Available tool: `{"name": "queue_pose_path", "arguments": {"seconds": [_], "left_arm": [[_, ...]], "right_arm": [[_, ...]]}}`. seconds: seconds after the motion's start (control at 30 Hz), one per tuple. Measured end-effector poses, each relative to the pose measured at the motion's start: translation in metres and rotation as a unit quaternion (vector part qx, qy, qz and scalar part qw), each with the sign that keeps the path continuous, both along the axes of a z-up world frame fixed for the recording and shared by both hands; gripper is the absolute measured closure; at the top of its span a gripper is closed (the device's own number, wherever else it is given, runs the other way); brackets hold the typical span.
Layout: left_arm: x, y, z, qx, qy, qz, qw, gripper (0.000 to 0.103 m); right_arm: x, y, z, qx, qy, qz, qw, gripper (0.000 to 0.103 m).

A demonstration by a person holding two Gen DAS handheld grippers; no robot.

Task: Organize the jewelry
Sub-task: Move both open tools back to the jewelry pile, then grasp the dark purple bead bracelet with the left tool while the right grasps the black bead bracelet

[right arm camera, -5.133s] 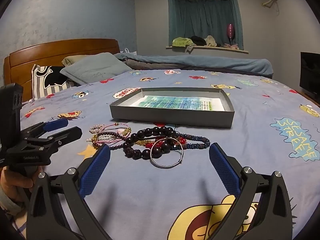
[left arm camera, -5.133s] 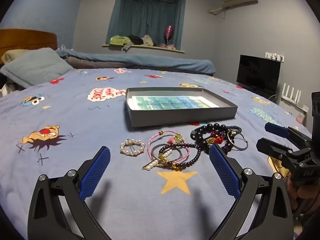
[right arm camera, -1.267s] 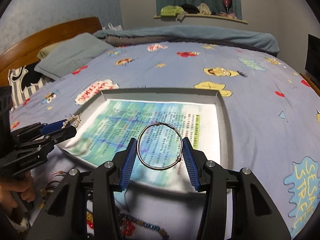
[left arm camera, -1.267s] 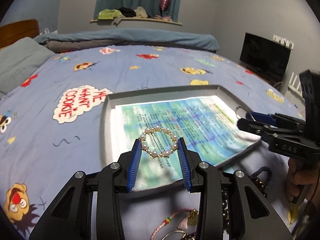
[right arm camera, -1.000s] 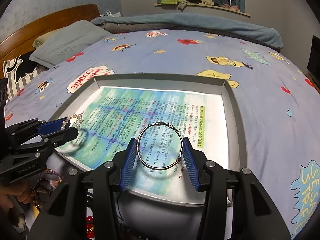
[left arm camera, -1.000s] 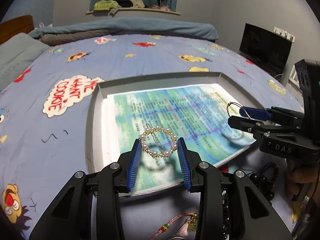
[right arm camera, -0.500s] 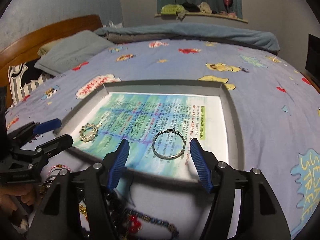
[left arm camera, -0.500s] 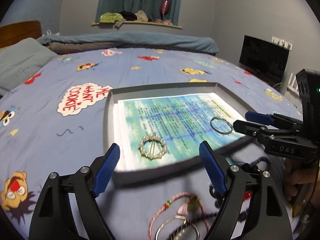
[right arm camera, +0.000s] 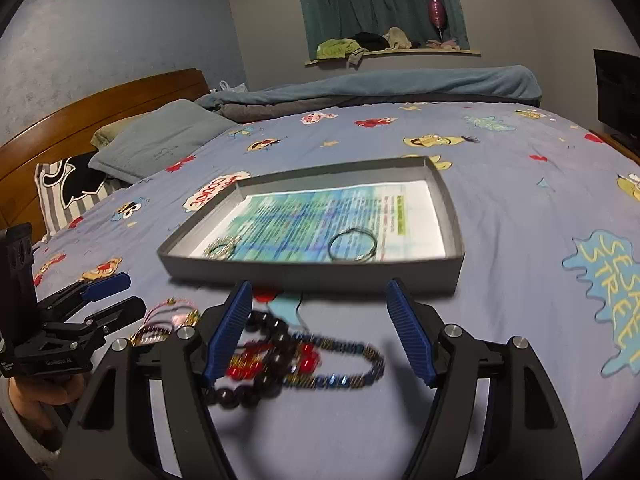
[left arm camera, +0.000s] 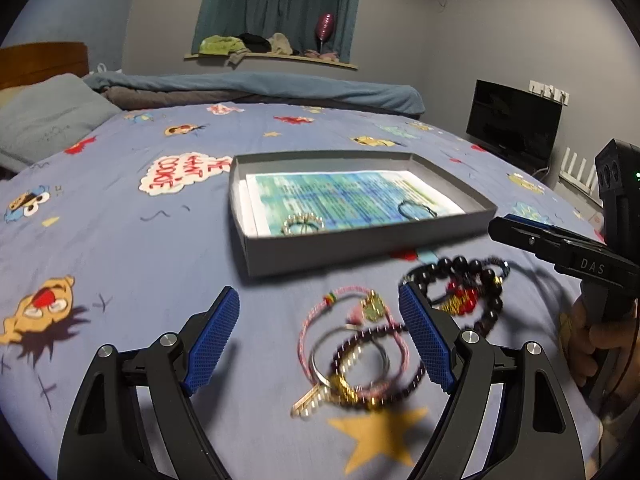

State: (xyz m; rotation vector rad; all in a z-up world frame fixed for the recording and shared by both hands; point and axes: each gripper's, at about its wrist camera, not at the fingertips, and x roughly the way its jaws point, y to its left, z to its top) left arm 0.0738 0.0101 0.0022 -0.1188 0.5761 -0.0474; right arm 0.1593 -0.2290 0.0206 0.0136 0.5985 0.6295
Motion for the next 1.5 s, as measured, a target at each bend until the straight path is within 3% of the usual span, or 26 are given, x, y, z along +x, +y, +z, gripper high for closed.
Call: {"name": "queue_pose_path", "arguments": {"seconds": [0.43, 0.57, 0.8, 0.9, 1.07, 1.33, 1.5], "left_arm": [[-0.026, -0.006, -0.014, -0.006, 0.013, -0.018, 0.9997, 0.021], [-0.027, -0.008, -0.017, -0.006, 0.015, -0.028, 0.9995, 0.038], [-0.030, -0.007, -0.016, -0.017, 0.003, -0.036, 0.9992, 0.041], [-0.026, -0.004, -0.015, -0.031, 0.005, -0.047, 0.9984, 0.047], [-0.014, -0.005, -0.015, -0.036, 0.020, -0.061, 0.9973, 0.068], [-0.003, -0.003, -0.022, -0.032, 0.051, -0.050, 0.9969, 0.068], [-0.005, -0.008, -0.024, -0.023, 0.055, -0.060, 0.9964, 0.084]], "right_arm": [[-0.033, -0.008, -0.011, 0.001, -0.009, 0.005, 1.000, 0.033], [-0.045, -0.004, -0.011, -0.007, -0.019, 0.013, 1.000, 0.033], [-0.050, -0.002, -0.012, -0.010, -0.020, 0.015, 1.000, 0.033], [-0.050, -0.001, -0.013, -0.013, -0.018, 0.016, 1.000, 0.033], [-0.051, -0.001, -0.013, -0.015, -0.021, 0.016, 1.000, 0.033], [-0.049, 0.000, -0.013, -0.018, -0.018, 0.018, 1.000, 0.033], [-0.050, 0.005, -0.014, -0.030, -0.017, 0.022, 0.999, 0.035]]}}
